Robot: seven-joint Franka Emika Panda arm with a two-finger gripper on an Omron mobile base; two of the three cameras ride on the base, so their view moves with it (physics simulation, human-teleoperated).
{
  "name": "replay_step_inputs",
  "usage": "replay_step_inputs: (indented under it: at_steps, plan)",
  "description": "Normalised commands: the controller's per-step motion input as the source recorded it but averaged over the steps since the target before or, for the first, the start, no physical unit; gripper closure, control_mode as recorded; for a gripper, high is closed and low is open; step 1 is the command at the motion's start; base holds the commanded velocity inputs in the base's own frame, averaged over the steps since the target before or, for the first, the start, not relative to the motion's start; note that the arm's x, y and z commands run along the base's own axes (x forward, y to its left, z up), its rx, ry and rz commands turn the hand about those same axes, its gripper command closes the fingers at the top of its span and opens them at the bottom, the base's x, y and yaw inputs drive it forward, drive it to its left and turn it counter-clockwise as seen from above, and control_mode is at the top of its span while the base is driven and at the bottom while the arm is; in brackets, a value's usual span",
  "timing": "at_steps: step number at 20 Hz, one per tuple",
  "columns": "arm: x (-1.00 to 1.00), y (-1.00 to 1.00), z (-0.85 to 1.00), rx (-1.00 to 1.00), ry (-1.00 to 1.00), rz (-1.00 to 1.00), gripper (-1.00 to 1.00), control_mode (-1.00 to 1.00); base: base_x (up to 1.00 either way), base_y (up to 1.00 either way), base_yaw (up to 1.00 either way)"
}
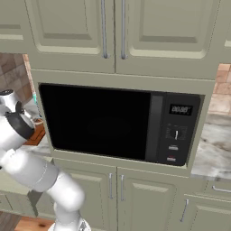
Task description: Open the drawer on the left and place the cutting tools on the cutting board.
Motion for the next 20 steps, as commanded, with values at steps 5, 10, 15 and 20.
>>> replay_step_inputs:
  at_steps: [5,10,15,20]
  plan:
    - [0.27,0.05,-0.33,-0.09,0.0,0.0,1.0,-1.0,0.0,0.0,0.0]
    - [0.14,0.09,-0.29,-0.07,0.0,0.0,1.0,-1.0,0.0,0.0,0.0]
    - [0.06,0.14,-0.15,-0.05,0.0,0.0,-1.0,-1.0,0.0,0.0,0.0]
    - [0.1,0.01,0.0,-0.02,0.0,0.0,-1.0,-1.0,0.0,0.0,0.0]
